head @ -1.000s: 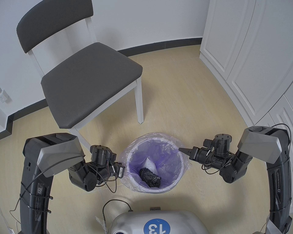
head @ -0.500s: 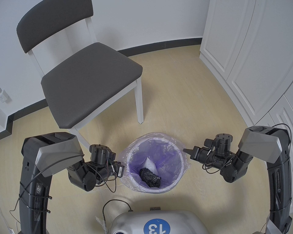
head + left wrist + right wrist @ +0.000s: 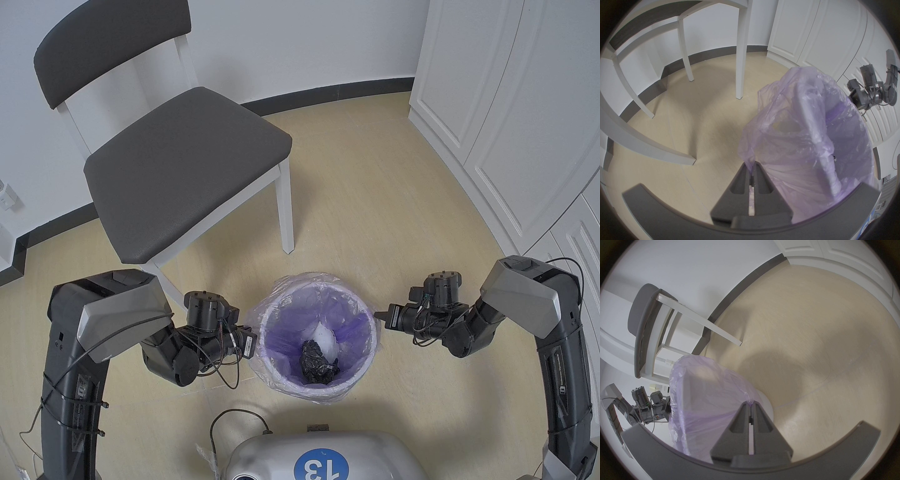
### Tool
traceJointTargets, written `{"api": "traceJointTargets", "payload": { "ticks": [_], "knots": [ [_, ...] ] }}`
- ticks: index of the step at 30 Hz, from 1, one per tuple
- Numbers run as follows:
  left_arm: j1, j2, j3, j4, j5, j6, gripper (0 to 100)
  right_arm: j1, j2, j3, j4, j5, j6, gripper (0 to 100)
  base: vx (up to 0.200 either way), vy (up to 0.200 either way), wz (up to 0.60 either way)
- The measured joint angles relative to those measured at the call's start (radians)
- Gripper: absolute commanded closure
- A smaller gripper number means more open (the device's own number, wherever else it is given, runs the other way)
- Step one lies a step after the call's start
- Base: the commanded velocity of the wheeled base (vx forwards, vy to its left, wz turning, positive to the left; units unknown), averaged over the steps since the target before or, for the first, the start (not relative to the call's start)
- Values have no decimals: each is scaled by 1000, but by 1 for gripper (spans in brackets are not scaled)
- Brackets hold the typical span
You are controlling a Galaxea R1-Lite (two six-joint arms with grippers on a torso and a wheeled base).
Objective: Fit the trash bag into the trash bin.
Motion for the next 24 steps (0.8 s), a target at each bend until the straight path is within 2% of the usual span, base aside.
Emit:
{"api": "traceJointTargets", "payload": {
  "ticks": [6,13,24],
  "knots": [
    [4,28,-15,0,-6,7,100,0,13,-24,4,1,-16,100,0,0,0],
    [16,52,-36,-12,-8,3,100,-7,19,-19,4,0,-98,100,0,0,0],
    [32,59,-30,-18,-9,-4,100,-18,15,-13,73,-15,-136,100,0,0,0]
  ]
}}
